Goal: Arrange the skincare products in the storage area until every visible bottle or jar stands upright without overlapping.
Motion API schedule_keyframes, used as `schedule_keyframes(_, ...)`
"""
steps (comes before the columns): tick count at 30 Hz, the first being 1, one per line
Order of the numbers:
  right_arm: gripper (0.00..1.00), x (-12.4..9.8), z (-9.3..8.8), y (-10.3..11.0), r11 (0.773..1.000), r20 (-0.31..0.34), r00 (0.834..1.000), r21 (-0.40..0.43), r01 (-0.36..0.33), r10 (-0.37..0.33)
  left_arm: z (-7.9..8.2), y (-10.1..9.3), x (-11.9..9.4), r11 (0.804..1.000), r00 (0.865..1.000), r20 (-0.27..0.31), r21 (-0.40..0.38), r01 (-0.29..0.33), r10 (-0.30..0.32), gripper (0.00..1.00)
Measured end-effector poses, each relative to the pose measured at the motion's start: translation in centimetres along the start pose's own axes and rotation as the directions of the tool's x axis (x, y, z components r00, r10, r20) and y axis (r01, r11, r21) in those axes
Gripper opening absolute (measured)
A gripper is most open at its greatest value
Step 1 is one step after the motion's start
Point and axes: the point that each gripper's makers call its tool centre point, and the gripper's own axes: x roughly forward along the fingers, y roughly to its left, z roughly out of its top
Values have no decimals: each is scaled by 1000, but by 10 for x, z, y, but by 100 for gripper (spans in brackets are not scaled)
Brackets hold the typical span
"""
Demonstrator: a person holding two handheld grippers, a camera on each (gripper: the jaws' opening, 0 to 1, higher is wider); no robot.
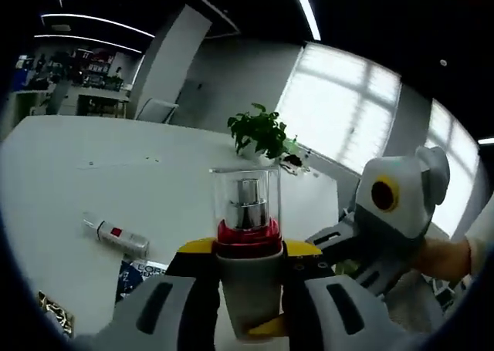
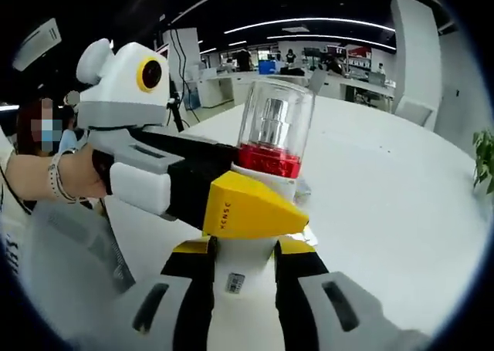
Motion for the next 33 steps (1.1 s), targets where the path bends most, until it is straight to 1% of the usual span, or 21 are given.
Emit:
schedule_keyframes(3,30,-3,-3,-2,1000,-4,1000,-24,9,-9,-2,-1,2,1000,1000,12,9,13,-13,23)
schedule_keyframes(6,30,-6,-8,-4,999,-5,1000,-40,22,-22,-6,0,4,1000,1000,4,7,7,-7,23)
schedule_keyframes(10,34,-13,-19,-9,999,-21,999,-29,32,-32,-9,3,5,1000,1000,2,22,-6,5,23)
schedule_keyframes(13,34,-24,-23,-17,999,-9,999,10,48,-48,-9,6,4,1000,1000,11,19,1,-1,23)
schedule_keyframes(15,34,-34,-20,-25,997,9,997,25,72,-72,-10,6,4,999,1000,13,34,4,-4,23)
schedule_keyframes(16,34,-40,-15,-29,996,30,996,38,86,-87,-12,6,5,999,1000,10,43,3,-3,23)
schedule_keyframes(20,36,-56,-2,-38,992,80,992,93,87,-94,-21,10,8,999,1000,-10,33,-7,8,23)
schedule_keyframes(22,36,-60,5,-41,990,114,988,111,87,-100,-25,11,9,1000,1000,-15,29,-8,8,23)
schedule_keyframes(23,37,-61,7,-42,990,124,988,117,82,-96,-26,11,10,1000,1000,-15,28,-8,8,23)
schedule_keyframes(24,37,-63,13,-42,986,152,986,158,47,-71,-28,10,10,1000,1000,-18,26,-5,6,23)
schedule_keyframes(26,39,-64,17,-45,985,171,983,168,38,-67,-30,9,12,1000,1000,-22,31,-1,2,23)
schedule_keyframes(28,41,-62,20,-48,983,195,980,182,13,-49,-32,7,13,999,1000,-25,41,12,-11,23)
schedule_keyframes(29,40,-60,23,-44,978,217,976,205,-32,-13,-33,6,13,999,1000,-24,45,19,-18,23)
schedule_keyframes(30,40,-59,26,-44,971,239,971,233,-61,3,-34,5,14,999,999,-25,46,22,-21,23)
schedule_keyframes(31,40,-58,30,-44,970,266,964,230,-75,11,-34,4,14,998,999,-25,55,28,-26,23)
schedule_keyframes(32,41,-58,34,-43,974,291,956,207,-90,26,-35,3,15,997,999,-25,72,37,-35,23)
schedule_keyframes(33,41,-56,35,-41,969,297,954,221,-109,40,-35,2,16,995,999,-24,86,46,-44,23)
